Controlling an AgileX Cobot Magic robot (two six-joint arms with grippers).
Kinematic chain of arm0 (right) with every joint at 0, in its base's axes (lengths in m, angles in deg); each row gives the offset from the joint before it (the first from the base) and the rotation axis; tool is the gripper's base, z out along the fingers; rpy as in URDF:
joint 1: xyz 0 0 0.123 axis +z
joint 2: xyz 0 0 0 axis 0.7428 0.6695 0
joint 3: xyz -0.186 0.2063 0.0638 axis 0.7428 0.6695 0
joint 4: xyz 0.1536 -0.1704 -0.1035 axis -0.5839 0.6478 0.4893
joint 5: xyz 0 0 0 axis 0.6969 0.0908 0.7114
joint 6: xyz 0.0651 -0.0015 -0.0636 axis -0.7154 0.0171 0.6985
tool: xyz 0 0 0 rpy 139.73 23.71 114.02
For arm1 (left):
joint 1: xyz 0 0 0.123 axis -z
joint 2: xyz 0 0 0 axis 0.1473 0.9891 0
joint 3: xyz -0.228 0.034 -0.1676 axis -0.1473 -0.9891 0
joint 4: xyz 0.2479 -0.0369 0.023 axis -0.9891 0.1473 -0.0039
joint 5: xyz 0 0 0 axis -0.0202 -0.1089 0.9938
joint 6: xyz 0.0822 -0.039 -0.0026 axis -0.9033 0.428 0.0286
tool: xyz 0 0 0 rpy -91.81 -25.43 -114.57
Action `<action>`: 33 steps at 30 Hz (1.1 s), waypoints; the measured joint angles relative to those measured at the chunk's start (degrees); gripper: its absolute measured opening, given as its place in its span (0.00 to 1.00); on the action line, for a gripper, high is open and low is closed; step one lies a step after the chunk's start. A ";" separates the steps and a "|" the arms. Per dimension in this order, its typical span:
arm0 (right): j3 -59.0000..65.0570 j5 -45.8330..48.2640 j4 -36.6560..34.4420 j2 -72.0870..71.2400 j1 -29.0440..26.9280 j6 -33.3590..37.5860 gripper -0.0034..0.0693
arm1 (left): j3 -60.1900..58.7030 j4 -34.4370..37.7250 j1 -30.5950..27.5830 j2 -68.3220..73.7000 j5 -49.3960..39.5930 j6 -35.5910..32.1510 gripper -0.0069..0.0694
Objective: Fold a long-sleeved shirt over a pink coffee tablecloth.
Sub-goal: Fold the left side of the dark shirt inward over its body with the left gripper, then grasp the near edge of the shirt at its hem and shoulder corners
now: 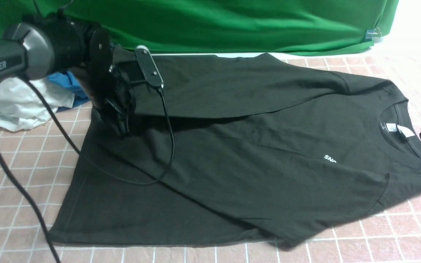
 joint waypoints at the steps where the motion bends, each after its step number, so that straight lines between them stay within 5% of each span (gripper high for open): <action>1: 0.48 -0.15 0.00 0.00 0.00 0.06 0.09 | -0.20 0.66 0.00 -0.11 -0.58 0.06 0.37; 4: 1.32 -0.03 -0.05 0.00 0.00 0.26 0.09 | -0.26 2.69 0.00 -0.99 -6.38 2.18 0.63; 8: 1.54 -0.03 -0.12 0.00 0.00 0.91 0.09 | -0.87 3.44 0.28 -3.59 -11.20 5.38 0.82; 11: 1.54 0.06 -0.18 0.00 0.00 1.56 0.09 | -3.78 3.12 2.00 -7.34 -11.98 6.12 0.80; 17: 1.54 1.18 -0.30 -0.19 0.00 3.62 0.09 | -20.48 5.29 7.55 -21.71 -8.05 0.07 0.44; 21: 1.54 1.30 -2.67 -0.80 0.00 6.86 0.10 | -31.21 6.93 6.44 -26.99 -4.49 -4.82 0.32; 25: 1.54 1.30 -5.89 -1.17 0.00 9.70 0.10 | -38.79 7.25 2.92 -28.61 0.01 -9.03 0.36; 33: 1.54 1.25 -7.22 -1.17 0.00 11.00 0.10 | -41.36 5.87 -5.34 -27.29 5.28 -12.95 0.65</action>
